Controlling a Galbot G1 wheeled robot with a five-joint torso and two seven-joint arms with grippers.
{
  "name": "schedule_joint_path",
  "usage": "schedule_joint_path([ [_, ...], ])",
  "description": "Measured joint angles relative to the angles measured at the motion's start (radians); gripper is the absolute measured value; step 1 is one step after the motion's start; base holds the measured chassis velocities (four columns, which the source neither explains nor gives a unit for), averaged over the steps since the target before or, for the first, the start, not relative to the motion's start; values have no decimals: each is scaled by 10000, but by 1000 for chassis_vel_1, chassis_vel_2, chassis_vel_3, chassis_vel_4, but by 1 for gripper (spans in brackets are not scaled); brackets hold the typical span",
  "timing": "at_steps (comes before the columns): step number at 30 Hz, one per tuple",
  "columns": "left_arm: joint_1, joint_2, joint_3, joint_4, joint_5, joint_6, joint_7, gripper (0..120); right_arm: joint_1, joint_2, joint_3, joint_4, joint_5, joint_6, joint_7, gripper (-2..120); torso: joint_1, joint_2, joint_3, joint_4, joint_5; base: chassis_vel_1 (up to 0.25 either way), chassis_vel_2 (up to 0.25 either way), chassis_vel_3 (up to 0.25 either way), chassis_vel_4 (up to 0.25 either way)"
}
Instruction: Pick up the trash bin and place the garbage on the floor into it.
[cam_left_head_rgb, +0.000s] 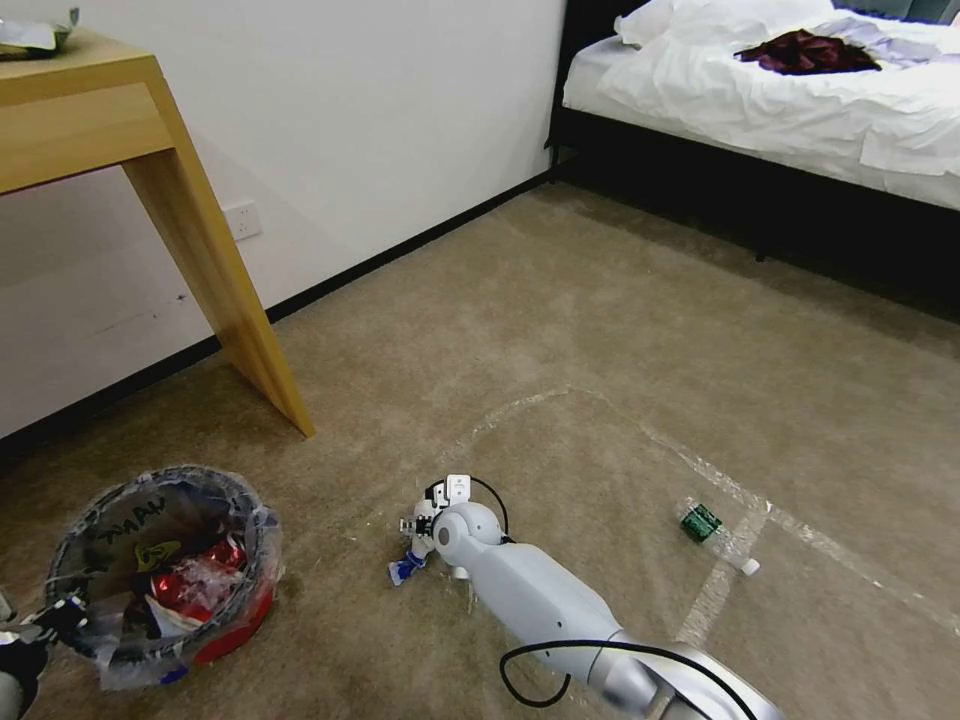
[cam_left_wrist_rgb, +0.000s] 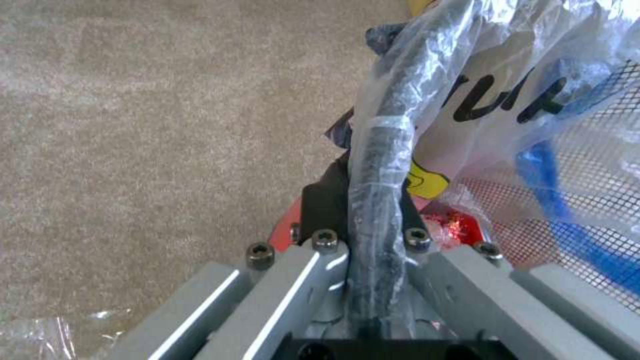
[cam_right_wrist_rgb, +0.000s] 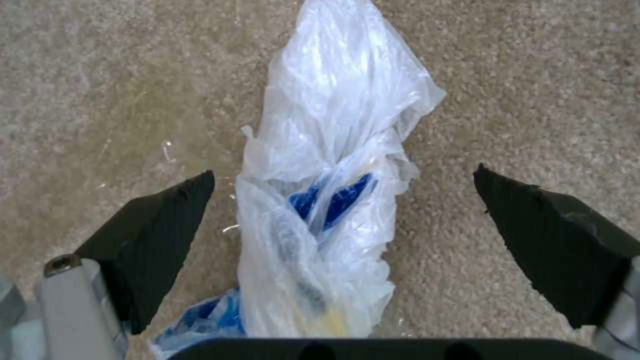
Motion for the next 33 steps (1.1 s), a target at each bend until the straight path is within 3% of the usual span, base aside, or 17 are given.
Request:
schedule_joint_path([
  [8, 23, -28, -19, 0, 6, -15, 17, 0, -23, -4, -41, -153, -125, 1, -102, 98, 0, 0, 0, 1, 0, 0, 0, 0, 0],
  [21, 28, -19, -20, 46, 43, -86, 70, 0, -40, -6, -79, -465, -340, 70, -236, 85, 0, 0, 0, 1, 0, 0, 0, 0, 0],
  [33, 2, -23, 1, 60, 90, -98, 83, 0, -91, -15, -109, -426, -504, 146, -203, 54, 0, 1, 0, -5, -4, 0, 0, 0, 0],
])
